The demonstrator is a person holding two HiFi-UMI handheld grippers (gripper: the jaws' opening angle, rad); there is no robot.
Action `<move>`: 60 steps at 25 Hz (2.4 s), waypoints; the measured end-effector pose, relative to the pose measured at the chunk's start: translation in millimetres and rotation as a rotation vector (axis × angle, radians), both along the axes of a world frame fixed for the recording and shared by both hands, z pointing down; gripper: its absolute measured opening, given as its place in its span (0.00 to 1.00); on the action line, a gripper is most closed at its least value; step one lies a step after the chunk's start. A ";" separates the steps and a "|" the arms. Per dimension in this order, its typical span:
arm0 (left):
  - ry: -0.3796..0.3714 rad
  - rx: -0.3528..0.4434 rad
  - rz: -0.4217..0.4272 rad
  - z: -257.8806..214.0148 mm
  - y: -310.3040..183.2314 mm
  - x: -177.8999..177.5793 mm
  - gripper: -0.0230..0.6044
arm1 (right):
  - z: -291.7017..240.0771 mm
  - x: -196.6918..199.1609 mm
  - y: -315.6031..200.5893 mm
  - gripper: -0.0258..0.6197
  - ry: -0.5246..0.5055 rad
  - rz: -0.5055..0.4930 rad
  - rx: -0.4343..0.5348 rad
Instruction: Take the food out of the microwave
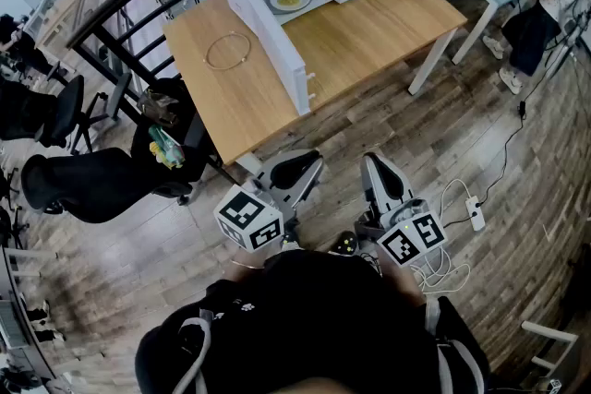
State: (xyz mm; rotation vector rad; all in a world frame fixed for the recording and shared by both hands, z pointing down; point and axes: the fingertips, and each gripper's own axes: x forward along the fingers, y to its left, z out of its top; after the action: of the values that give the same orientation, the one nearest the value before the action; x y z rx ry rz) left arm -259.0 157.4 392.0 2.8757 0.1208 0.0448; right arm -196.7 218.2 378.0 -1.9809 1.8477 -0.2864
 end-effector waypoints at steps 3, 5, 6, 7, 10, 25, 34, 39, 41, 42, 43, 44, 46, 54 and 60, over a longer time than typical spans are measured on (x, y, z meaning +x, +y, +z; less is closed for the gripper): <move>0.001 0.000 0.003 -0.5 4.3 3.9 0.08 | 0.0 4.7 4.3 0.04 0.000 0.003 0.003; 0.002 0.000 0.002 -0.5 7.0 7.0 0.08 | 0.4 8.7 7.8 0.04 -0.002 0.007 0.004; 0.002 0.000 0.001 -0.8 8.3 9.0 0.08 | 0.6 11.1 9.9 0.04 -0.004 0.009 0.005; 0.003 -0.002 0.001 -1.3 9.9 11.2 0.08 | 0.7 13.8 12.2 0.04 -0.006 0.013 0.005; 0.006 -0.006 0.003 -2.5 17.2 19.0 0.08 | 0.9 23.0 21.4 0.04 -0.018 0.023 0.011; 0.002 -0.065 0.001 7.2 67.9 77.0 0.08 | 14.4 79.6 88.9 0.04 -0.063 0.064 0.023; -0.032 -0.082 0.021 16.7 83.1 104.3 0.08 | 22.1 100.0 106.2 0.04 -0.084 0.086 0.019; -0.040 -0.099 0.038 24.5 78.4 131.8 0.08 | 26.1 124.9 102.7 0.05 -0.088 0.106 0.003; -0.029 -0.108 0.039 25.8 69.8 147.2 0.08 | 23.3 138.5 96.9 0.06 -0.070 0.112 -0.002; -0.022 -0.113 0.036 25.8 63.9 155.3 0.08 | 21.4 145.1 92.8 0.06 -0.062 0.113 -0.002; -0.016 -0.118 0.033 25.5 57.9 163.5 0.08 | 19.7 151.4 88.4 0.06 -0.055 0.111 -0.003; -0.010 -0.121 0.031 25.1 52.1 171.7 0.08 | 18.7 158.0 83.9 0.06 -0.050 0.109 -0.005; -0.001 -0.126 0.028 23.9 41.3 188.7 0.09 | 18.1 173.3 74.5 0.07 -0.040 0.107 -0.014; -0.004 -0.157 -0.014 30.9 -18.2 246.1 0.15 | 17.8 230.5 15.5 0.08 -0.044 0.070 -0.038; -0.006 -0.170 -0.036 27.4 -60.1 282.3 0.16 | 14.9 269.1 -27.8 0.08 -0.060 0.045 -0.055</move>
State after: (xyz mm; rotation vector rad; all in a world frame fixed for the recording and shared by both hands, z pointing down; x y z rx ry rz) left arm 23.3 97.2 419.4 2.7066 0.0679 0.0347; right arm 72.4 190.4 392.9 -2.0253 1.7735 -0.3826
